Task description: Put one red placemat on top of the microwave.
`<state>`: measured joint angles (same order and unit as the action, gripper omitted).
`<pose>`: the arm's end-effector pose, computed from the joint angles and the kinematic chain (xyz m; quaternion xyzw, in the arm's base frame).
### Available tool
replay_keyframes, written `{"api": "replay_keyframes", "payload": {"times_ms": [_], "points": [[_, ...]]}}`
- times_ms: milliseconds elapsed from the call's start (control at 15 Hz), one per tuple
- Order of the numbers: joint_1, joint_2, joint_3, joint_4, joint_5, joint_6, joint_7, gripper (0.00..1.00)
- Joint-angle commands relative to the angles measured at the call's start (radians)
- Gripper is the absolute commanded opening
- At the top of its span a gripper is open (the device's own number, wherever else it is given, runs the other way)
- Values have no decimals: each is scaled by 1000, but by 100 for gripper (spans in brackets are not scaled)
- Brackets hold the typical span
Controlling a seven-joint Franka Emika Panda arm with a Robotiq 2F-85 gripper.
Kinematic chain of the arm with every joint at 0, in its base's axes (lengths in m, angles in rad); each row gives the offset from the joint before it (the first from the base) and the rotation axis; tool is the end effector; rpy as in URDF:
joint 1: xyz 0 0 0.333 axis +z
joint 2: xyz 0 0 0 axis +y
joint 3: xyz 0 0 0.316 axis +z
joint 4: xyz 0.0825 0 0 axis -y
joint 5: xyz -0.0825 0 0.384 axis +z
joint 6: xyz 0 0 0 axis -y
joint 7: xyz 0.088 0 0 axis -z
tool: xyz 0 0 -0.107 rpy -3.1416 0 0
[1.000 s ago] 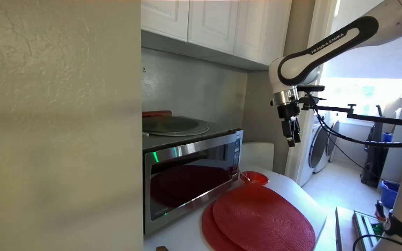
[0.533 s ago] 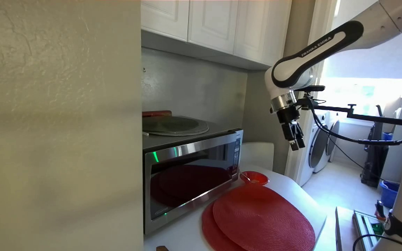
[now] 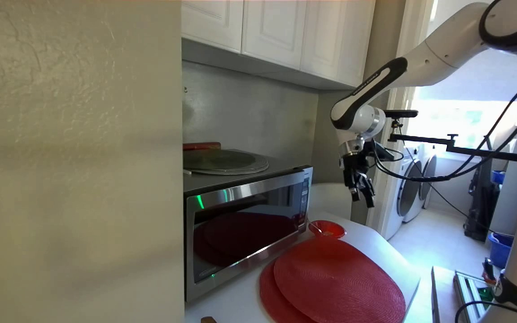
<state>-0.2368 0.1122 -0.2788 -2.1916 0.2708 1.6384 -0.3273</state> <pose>0.4167 -0.2051 0.3076 -0.9296 0.1445 0.2479 0.2314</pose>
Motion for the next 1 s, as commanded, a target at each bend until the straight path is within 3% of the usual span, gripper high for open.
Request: {"api": "replay_keyframes", "payload": {"times_ms": [0, 200, 267, 733, 867, 933], "points": [[-54, 109, 13, 62, 137, 82, -105, 100], [-72, 179, 26, 66, 132, 225, -147, 100], [-70, 125, 30, 40, 108, 179, -114, 100], [-74, 141, 40, 37, 113, 219, -124, 100], [-94, 129, 46, 10, 161, 335, -232, 100], [-104, 129, 48, 13, 152, 335, -270, 100]]}}
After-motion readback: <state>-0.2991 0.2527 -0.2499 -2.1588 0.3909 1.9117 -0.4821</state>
